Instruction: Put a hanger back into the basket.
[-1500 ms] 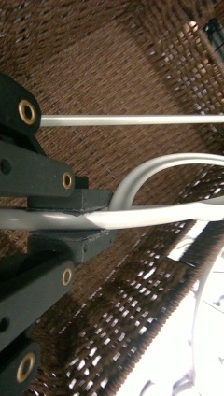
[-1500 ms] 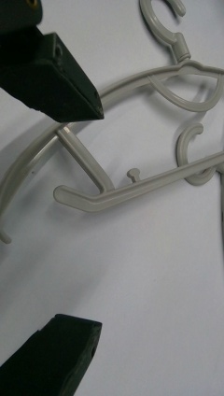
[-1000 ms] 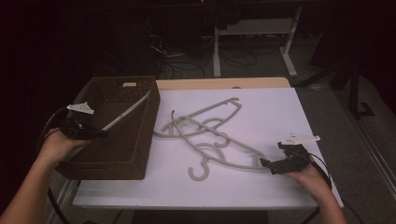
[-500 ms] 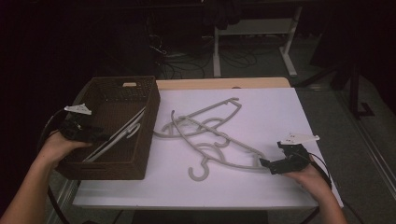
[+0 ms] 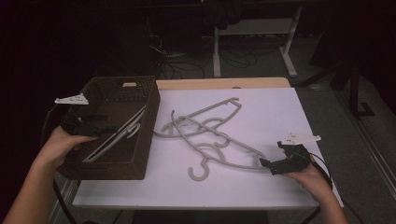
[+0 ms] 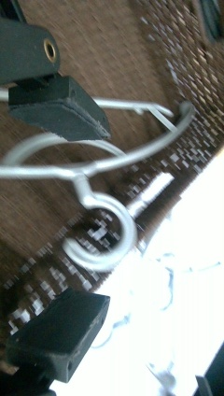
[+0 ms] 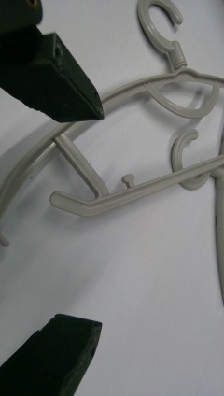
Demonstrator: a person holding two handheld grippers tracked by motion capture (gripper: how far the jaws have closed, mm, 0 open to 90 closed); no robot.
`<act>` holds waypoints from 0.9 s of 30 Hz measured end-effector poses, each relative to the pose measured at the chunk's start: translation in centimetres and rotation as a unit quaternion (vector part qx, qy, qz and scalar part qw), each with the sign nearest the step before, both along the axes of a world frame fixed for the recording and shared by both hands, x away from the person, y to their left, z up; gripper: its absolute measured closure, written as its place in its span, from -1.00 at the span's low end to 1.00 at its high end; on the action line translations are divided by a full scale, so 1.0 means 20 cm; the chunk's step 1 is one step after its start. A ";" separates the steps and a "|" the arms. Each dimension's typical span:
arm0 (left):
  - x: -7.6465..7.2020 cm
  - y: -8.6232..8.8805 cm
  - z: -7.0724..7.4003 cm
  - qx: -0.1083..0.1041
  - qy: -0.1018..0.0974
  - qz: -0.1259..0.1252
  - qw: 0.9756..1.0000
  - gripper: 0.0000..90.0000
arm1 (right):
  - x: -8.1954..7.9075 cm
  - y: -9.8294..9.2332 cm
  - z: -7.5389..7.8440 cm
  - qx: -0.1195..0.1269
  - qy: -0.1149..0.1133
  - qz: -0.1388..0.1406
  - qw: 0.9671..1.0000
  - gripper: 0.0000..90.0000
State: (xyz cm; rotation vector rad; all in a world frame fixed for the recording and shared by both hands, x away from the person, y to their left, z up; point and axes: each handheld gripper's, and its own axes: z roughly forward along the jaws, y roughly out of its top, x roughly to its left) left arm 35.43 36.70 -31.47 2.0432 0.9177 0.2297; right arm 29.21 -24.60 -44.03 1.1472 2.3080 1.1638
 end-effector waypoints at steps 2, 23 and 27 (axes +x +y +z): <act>-0.01 -0.04 0.01 -0.005 -0.006 -0.006 1.000 -0.69 | 0.00 0.00 0.00 0.000 0.001 0.001 1.000 -0.98; -0.04 -0.68 0.03 -0.049 -0.033 -0.105 0.993 -0.66 | 0.00 0.02 0.00 -0.003 0.005 0.009 1.000 -0.98; -0.04 -0.80 -0.01 -0.045 -0.034 -0.116 0.992 -0.54 | -0.01 0.02 0.01 -0.003 0.003 0.012 1.000 -0.98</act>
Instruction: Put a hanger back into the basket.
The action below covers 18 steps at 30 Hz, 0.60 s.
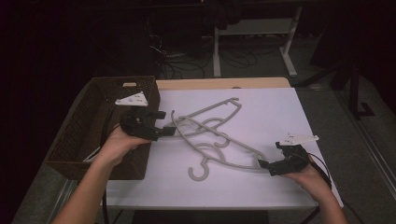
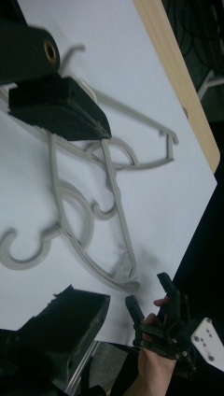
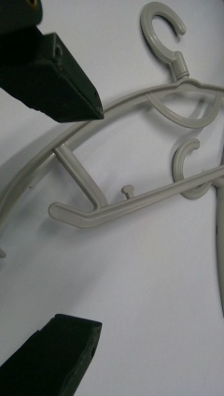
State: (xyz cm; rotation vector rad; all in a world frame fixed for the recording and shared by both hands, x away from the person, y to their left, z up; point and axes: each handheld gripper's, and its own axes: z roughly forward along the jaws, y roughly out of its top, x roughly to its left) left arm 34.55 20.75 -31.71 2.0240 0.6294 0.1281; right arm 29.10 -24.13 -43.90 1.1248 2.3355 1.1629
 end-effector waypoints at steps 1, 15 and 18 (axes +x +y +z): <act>0.00 -0.03 -0.02 0.002 0.001 -0.003 1.000 -0.50 | 0.00 0.00 0.00 0.000 0.000 0.001 1.000 -0.98; 0.13 -0.32 -0.38 0.107 0.011 0.011 0.994 0.79 | 0.00 0.01 -0.01 -0.001 0.006 0.007 1.000 -0.98; 0.18 -0.35 -0.45 0.137 0.017 0.026 0.990 0.99 | 0.00 0.01 -0.01 -0.002 0.006 0.008 1.000 -0.98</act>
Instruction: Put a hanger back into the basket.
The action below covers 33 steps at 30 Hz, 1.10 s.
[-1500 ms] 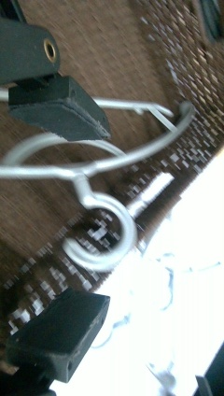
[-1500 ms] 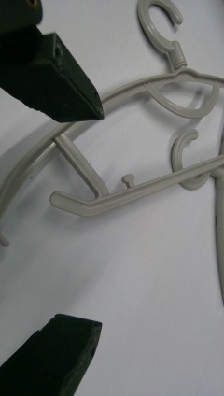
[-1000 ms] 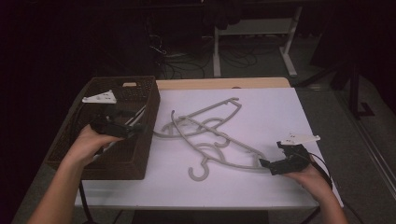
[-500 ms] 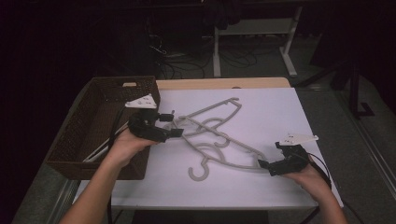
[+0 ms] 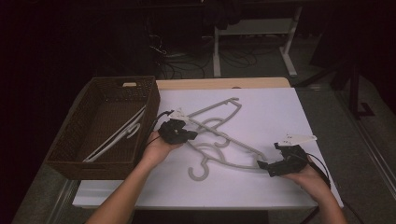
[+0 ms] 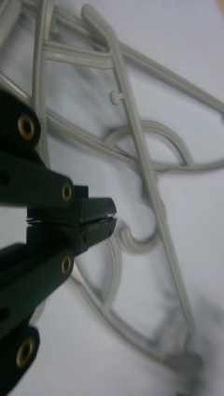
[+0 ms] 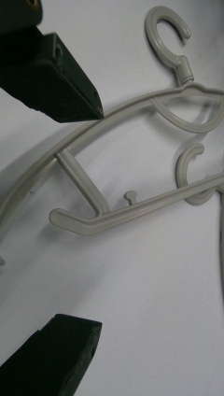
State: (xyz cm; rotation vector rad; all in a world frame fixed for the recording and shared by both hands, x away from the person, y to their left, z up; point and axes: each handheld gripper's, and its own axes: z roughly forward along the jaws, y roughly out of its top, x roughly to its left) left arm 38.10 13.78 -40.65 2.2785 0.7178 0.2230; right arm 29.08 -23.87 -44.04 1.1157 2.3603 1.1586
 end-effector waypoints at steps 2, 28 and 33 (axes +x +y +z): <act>0.03 -0.01 -0.04 0.015 -0.002 0.010 1.000 1.00 | 0.00 0.00 0.00 0.000 -0.001 0.000 1.000 -0.98; -0.14 0.07 -0.17 0.053 0.067 -0.022 0.996 1.00 | -0.01 0.00 0.01 0.001 -0.003 -0.001 1.000 -0.98; -0.16 0.11 -0.18 0.029 0.051 -0.011 0.998 0.79 | -0.02 0.01 0.02 0.005 0.002 -0.002 1.000 -0.93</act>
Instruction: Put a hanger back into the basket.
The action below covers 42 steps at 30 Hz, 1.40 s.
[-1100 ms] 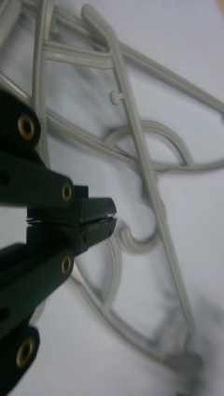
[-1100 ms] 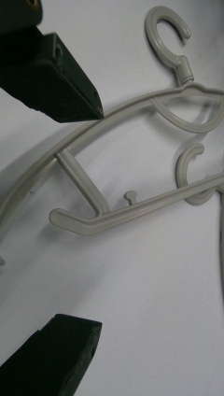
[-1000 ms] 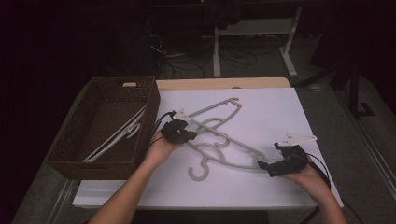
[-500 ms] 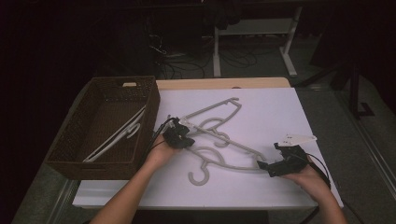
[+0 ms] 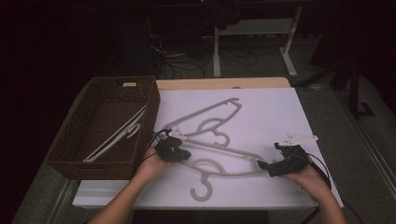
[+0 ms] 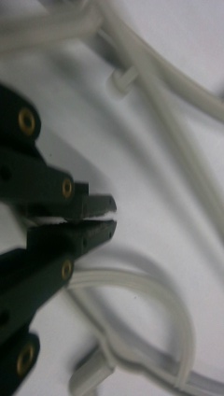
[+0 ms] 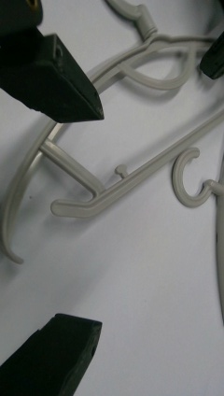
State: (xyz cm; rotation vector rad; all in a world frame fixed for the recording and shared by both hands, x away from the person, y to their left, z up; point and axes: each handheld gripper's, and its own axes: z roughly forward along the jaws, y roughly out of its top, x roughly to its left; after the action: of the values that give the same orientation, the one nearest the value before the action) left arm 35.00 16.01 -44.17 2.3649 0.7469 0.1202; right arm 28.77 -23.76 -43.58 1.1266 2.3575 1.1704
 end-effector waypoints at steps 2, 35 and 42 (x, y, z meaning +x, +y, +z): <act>0.01 0.01 0.01 -0.016 -0.010 0.007 1.000 0.60 | -0.01 0.01 0.01 0.002 0.001 -0.002 1.000 -0.86; -0.01 -0.01 -0.01 -0.043 0.003 -0.020 0.999 -0.10 | -0.02 0.11 -0.05 -0.089 0.062 -0.006 0.994 0.98; -0.01 -0.01 -0.02 -0.041 0.010 -0.031 0.999 -0.12 | 0.10 0.11 -0.02 -0.085 0.057 -0.021 0.995 0.98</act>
State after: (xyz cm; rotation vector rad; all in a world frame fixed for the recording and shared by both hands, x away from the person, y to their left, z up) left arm 34.75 15.75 -44.50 2.3127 0.6735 0.0385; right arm 30.68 -21.66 -44.04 1.2065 2.4514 0.8949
